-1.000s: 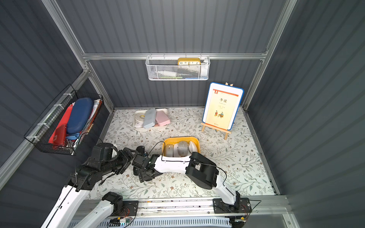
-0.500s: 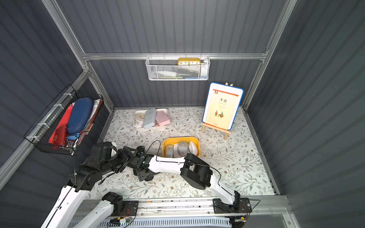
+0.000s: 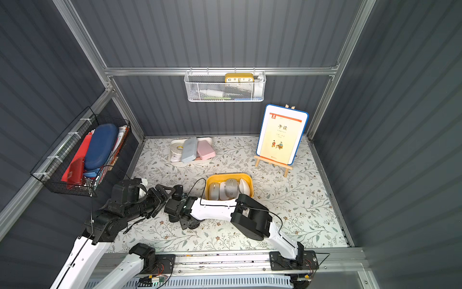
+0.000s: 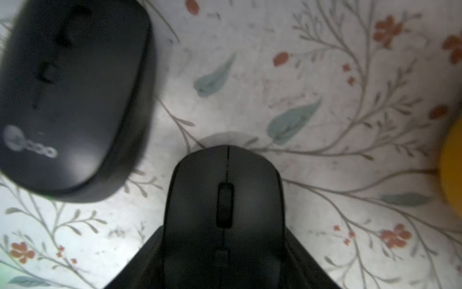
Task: Put the mouse in the storage box
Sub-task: Pick up the mouse from the center of the board.
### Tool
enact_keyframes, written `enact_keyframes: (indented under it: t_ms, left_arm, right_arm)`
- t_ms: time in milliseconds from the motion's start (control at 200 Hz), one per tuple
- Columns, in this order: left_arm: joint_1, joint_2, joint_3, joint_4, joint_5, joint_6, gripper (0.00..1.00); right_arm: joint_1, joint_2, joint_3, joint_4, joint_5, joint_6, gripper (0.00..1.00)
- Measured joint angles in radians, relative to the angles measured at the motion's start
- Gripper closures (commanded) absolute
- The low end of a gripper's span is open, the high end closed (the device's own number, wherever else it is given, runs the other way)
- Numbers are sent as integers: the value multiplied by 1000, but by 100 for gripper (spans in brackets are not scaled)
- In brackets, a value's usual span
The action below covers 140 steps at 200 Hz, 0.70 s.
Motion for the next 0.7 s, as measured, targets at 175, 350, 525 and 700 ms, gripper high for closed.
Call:
enact_keyframes:
  t_ms: [175,350,525,700]
  left_arm:
    - [0,42,20,8,3,3,24]
    - [0,83,27,43,7,5,24]
    - [0,165,27,93,40,47,24]
    - [0,288,23,167,115,126,24]
  right_arm:
    - [8,-138,-114,-22,31,0,40]
    - [13,-303,-134,-25,83,-1,38]
    - [-39,-386,-134,-25,129,-28,38]
    - [-210,-394,-157,-25,117,-85,38]
